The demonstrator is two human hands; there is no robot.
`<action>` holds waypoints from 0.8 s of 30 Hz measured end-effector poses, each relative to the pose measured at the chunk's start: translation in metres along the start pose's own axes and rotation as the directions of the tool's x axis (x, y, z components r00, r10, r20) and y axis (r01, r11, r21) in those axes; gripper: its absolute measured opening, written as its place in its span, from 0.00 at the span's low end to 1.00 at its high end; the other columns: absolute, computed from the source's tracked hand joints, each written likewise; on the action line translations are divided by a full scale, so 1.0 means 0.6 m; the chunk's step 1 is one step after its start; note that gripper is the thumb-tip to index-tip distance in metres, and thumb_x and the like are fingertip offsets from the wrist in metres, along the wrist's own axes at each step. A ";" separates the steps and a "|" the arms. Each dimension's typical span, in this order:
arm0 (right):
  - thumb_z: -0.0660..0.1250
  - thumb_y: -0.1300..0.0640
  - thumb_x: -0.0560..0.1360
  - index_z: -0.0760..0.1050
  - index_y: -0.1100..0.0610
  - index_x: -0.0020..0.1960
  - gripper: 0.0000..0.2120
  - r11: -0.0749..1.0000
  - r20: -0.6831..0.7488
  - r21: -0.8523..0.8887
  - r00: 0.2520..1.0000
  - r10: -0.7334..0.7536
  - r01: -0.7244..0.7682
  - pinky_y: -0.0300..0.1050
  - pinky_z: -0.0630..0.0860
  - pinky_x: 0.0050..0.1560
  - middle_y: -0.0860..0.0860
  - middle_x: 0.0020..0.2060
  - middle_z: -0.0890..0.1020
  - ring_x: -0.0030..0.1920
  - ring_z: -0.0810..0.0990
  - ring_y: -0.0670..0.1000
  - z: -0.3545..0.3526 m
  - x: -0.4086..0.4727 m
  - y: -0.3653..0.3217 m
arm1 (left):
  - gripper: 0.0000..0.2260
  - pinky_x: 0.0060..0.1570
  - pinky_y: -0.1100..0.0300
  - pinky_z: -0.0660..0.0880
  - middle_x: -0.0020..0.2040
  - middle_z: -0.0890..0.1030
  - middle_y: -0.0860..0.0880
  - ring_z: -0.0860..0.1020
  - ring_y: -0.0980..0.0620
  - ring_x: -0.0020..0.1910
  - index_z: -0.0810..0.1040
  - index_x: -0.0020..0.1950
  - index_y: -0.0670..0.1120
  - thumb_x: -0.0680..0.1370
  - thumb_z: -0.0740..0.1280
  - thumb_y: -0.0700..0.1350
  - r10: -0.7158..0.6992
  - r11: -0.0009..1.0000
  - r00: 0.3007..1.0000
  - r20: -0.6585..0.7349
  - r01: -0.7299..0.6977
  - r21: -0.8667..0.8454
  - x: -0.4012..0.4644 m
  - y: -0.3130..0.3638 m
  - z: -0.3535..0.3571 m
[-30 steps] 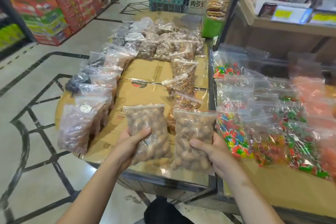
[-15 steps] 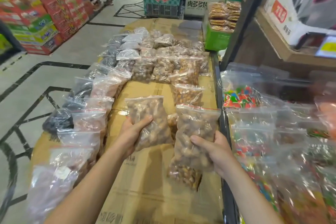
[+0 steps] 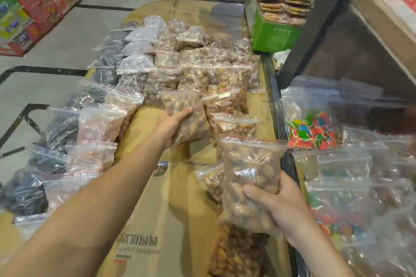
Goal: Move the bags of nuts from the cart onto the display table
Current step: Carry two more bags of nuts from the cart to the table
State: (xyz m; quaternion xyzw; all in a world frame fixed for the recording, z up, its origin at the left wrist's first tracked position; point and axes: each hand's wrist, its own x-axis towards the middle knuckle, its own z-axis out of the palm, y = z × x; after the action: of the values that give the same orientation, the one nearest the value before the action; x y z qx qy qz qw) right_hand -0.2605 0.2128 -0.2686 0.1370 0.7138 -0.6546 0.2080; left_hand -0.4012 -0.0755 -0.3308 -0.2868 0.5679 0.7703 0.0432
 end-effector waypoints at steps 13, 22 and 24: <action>0.83 0.62 0.66 0.79 0.54 0.60 0.25 0.999 -0.068 -0.036 0.998 0.005 -0.007 0.58 0.83 0.56 0.52 0.50 0.89 0.50 0.88 0.53 0.050 -0.034 -0.006 | 0.17 0.53 0.49 0.78 0.53 0.81 0.45 0.81 0.45 0.51 0.73 0.57 0.44 0.76 0.73 0.52 0.165 0.754 0.986 -0.030 -0.106 0.648 -0.026 0.042 -0.033; 0.83 0.58 0.67 0.77 0.56 0.60 0.25 1.000 -0.037 0.003 0.999 0.027 -0.027 0.44 0.83 0.40 0.53 0.51 0.88 0.47 0.88 0.51 0.215 0.043 -0.036 | 0.27 0.58 0.49 0.75 0.63 0.79 0.42 0.77 0.43 0.63 0.73 0.69 0.46 0.76 0.63 0.61 0.343 0.364 0.933 0.111 -0.241 0.900 -0.263 -0.007 -0.165; 0.85 0.56 0.64 0.77 0.58 0.63 0.31 0.997 -0.041 0.028 0.996 0.078 -0.077 0.49 0.85 0.40 0.54 0.51 0.87 0.47 0.88 0.54 0.254 0.087 -0.045 | 0.28 0.59 0.47 0.75 0.63 0.79 0.44 0.77 0.42 0.62 0.74 0.68 0.47 0.75 0.58 0.63 0.356 0.313 0.924 0.138 -0.257 0.914 -0.302 -0.020 -0.192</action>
State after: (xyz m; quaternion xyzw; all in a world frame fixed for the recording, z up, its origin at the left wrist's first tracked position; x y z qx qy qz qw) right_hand -0.3009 0.0549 -0.2783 0.1813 0.7033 -0.6525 0.2162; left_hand -0.2007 -0.1280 -0.2740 -0.1349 0.9429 0.3035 0.0226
